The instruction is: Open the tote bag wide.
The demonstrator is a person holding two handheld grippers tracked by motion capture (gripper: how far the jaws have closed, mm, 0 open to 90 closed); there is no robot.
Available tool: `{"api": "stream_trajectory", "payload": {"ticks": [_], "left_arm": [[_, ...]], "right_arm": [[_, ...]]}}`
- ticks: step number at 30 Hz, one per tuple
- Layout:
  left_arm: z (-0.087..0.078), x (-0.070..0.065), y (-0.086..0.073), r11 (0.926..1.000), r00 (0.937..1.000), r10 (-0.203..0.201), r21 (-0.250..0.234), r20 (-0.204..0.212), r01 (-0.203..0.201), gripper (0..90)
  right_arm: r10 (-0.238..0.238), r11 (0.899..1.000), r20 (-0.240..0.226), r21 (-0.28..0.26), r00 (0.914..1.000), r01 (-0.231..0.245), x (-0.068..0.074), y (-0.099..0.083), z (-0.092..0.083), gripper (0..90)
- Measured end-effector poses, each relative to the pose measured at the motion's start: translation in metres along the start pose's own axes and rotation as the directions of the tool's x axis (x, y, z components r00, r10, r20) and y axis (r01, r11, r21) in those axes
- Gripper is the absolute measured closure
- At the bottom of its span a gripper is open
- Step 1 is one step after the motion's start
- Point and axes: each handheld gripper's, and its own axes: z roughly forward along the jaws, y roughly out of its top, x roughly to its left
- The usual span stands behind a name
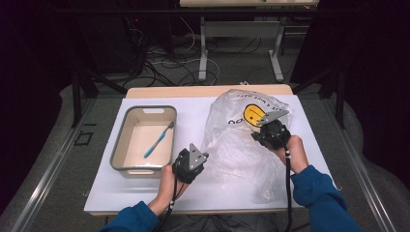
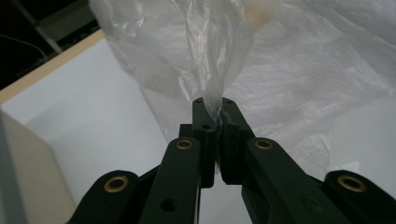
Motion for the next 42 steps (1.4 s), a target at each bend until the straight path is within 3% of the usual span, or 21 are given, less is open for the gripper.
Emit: {"api": "stream_trajectory", "payload": {"ticks": [3, 5, 7, 10, 12, 14, 15, 19, 26, 30, 31, 34, 36, 38, 39, 42], "left_arm": [[0.003, 0.005, 0.003, 1.0, 0.9991, 0.0, 0.007, -0.042, 0.0, 86.6], [0.011, 0.003, 0.002, 0.9998, 0.9996, -0.007, 0.019, -0.028, 0.007, 85.3], [0.016, 0.001, -0.002, 0.9979, 0.9998, 0.017, 0.063, -0.014, -0.016, 72.8], [0.015, 0.0, -0.007, 0.9945, 0.9997, 0.021, 0.102, 0.016, -0.023, 54.8], [0.01, -0.002, -0.009, 0.9944, 0.9997, 0.014, 0.104, 0.018, -0.016, 40.8], [0.002, -0.003, -0.01, 0.9937, 0.9994, 0.028, 0.108, 0.021, -0.03, 37.7], [-0.001, -0.006, -0.011, 0.995, 0.9995, 0.007, 0.1, 0.031, -0.01, 34.0], [-0.017, -0.012, -0.015, 0.9947, 0.9983, 0.016, 0.101, 0.055, -0.022, 24.0], [-0.025, -0.026, -0.008, 0.9973, 0.9932, 0.013, 0.07, 0.115, -0.021, 19.7], [-0.017, -0.037, -0.005, 0.9959, 0.9812, 0.037, 0.074, 0.19, -0.052, 25.7], [-0.014, -0.04, -0.005, 0.996, 0.9787, 0.035, 0.073, 0.203, -0.051, 31.4], [-0.003, -0.043, -0.005, 0.9938, 0.9707, 0.048, 0.086, 0.235, -0.07, 38.9], [0.007, -0.043, -0.005, 0.992, 0.966, 0.034, 0.109, 0.256, -0.064, 41.2], [0.02, -0.044, -0.007, 0.9917, 0.9672, 0.007, 0.123, 0.254, -0.039, 41.7], [0.027, -0.043, -0.008, 0.9886, 0.9651, -0.001, 0.145, 0.262, -0.039, 41.5], [0.046, -0.042, -0.012, 0.9821, 0.9672, -0.017, 0.186, 0.254, -0.031, 38.3]], "right_arm": [[0.012, 1.0, -0.018, 0.023, 0.9998, -0.012, 0.0, -0.003, 0.01, 90.0], [0.017, 0.999, -0.019, 0.031, 0.9997, -0.017, 0.001, -0.004, 0.013, 90.0], [0.029, 0.999, -0.026, 0.038, 0.9992, -0.028, 0.002, -0.006, 0.019, 90.0], [0.048, 0.998, -0.019, 0.039, 0.9987, -0.047, 0.0, -0.008, 0.021, 90.0], [0.052, 0.998, -0.017, 0.037, 0.9985, -0.051, 0.0, -0.008, 0.02, 90.0], [0.045, 0.998, -0.028, 0.046, 0.9986, -0.044, -0.001, -0.008, 0.019, 90.0], [0.041, 0.999, -0.022, 0.029, 0.9989, -0.04, 0.0, -0.008, 0.02, 90.0], [0.04, 0.999, -0.022, 0.028, 0.9989, -0.04, 0.002, -0.008, 0.02, 90.0], [0.035, 0.999, -0.031, 0.031, 0.9989, -0.034, 0.004, -0.006, 0.023, 90.0], [0.049, 0.998, -0.035, 0.033, 0.9982, -0.048, 0.005, -0.006, 0.024, 90.0], [0.052, 0.998, -0.027, 0.036, 0.9983, -0.051, 0.005, -0.006, 0.023, 90.0], [0.049, 0.998, -0.034, 0.044, 0.9982, -0.048, 0.005, -0.006, 0.024, 90.0], [0.052, 0.998, -0.028, 0.043, 0.9983, -0.051, 0.005, -0.006, 0.025, 90.0], [0.048, 0.998, -0.03, 0.039, 0.9984, -0.047, 0.006, -0.006, 0.025, 90.0], [0.045, 0.998, -0.035, 0.052, 0.9984, -0.043, 0.006, -0.006, 0.025, 90.0], [0.051, 0.998, -0.03, 0.045, 0.9982, -0.05, 0.006, -0.006, 0.026, 90.0]]}}
